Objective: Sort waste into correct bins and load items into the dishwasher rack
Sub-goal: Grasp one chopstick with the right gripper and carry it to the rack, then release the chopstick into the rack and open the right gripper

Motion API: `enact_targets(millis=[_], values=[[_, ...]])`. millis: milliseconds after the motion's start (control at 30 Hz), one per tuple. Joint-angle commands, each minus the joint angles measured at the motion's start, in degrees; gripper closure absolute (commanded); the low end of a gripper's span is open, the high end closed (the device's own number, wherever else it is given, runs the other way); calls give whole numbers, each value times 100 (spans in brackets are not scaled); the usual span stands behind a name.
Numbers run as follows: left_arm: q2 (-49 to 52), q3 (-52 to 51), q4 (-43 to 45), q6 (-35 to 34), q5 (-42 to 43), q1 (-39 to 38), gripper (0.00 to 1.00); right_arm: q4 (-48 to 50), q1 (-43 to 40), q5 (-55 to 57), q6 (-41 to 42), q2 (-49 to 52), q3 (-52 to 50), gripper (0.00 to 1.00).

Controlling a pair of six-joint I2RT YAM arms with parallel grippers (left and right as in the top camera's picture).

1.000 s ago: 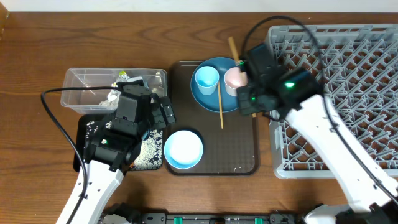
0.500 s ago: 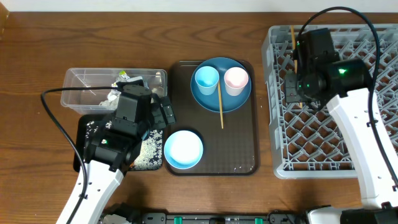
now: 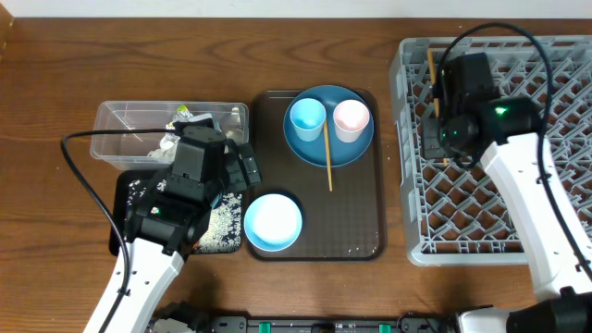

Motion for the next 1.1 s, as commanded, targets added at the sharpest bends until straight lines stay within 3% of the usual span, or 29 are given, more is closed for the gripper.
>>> enact_targets(millis=[0, 333, 600, 767, 800, 1067], values=[[7, 92, -17, 98, -70, 31, 2, 306, -46, -179, -50, -11, -431, 99], [7, 92, -17, 98, -70, 31, 2, 1668, -46, -175, -55, 0, -1749, 99], [7, 92, -17, 98, -70, 31, 2, 1904, -46, -177, -55, 0, -1917, 97], [7, 92, -17, 98, -70, 31, 2, 1899, -46, -177, -55, 0, -1917, 62], [7, 92, -17, 98, -70, 31, 2, 1895, -46, -177, -57, 0, -1917, 58], [7, 92, -17, 98, -70, 31, 2, 1744, -46, -175, -81, -33, -1690, 55]])
